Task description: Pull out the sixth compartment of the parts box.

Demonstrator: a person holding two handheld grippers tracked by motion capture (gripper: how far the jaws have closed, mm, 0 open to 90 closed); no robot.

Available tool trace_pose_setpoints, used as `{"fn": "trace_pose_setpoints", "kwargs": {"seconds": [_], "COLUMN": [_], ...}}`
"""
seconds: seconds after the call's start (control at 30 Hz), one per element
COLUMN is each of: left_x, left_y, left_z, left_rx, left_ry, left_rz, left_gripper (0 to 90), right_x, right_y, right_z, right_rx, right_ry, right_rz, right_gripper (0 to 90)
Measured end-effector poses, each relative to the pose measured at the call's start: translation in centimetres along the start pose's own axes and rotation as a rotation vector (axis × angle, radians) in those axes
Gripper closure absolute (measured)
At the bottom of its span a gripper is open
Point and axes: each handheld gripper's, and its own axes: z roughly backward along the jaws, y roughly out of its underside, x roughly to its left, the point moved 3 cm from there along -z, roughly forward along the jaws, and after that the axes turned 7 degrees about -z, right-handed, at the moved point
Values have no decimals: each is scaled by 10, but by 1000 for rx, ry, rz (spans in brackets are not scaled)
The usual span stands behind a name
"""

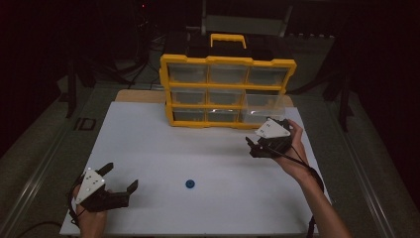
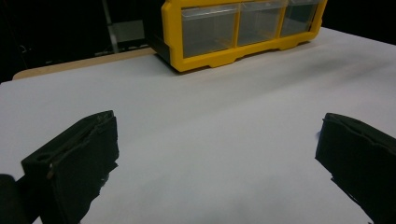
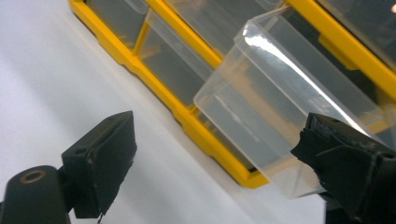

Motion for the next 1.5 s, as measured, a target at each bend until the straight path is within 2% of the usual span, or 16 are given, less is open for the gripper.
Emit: {"fn": "trace_pose_setpoints", "kwargs": {"seconds": [0.2,0.3,0.43,0.57,0.77,0.9,1.3,1.5], "left_x": [0,1,1,1,1,1,1,0], "left_y": [0,0,0,0,0,0,0,0], "left_z": [1,1,1,1,1,1,1,1], "left_rx": [-2,-2,-3,-2,-2,-1,-1,-1], "left_ry": [-2,-2,-2,-2,-2,-2,-2,-1], "left_rz": [0,1,1,2,1,2,0,0], "left_gripper": [0,0,0,0,0,0,0,0], "right_x": [2,2,2,1,1,-2,-3,-2], "right_y": [1,1,1,1,2,2,3,3], "right_z": [-2,-3,-3,-3,-4,-6,-8,-9], "right_rx": [5,10,17,29,45,50,77,98], "right_ry": [-45,-79,-97,-136,-159,-199,-267,-293], "right_rz": [-42,-86,-110,-150,-179,-232,-296,-299], "right_gripper": [104,104,104,104,103,103,103,103]}}
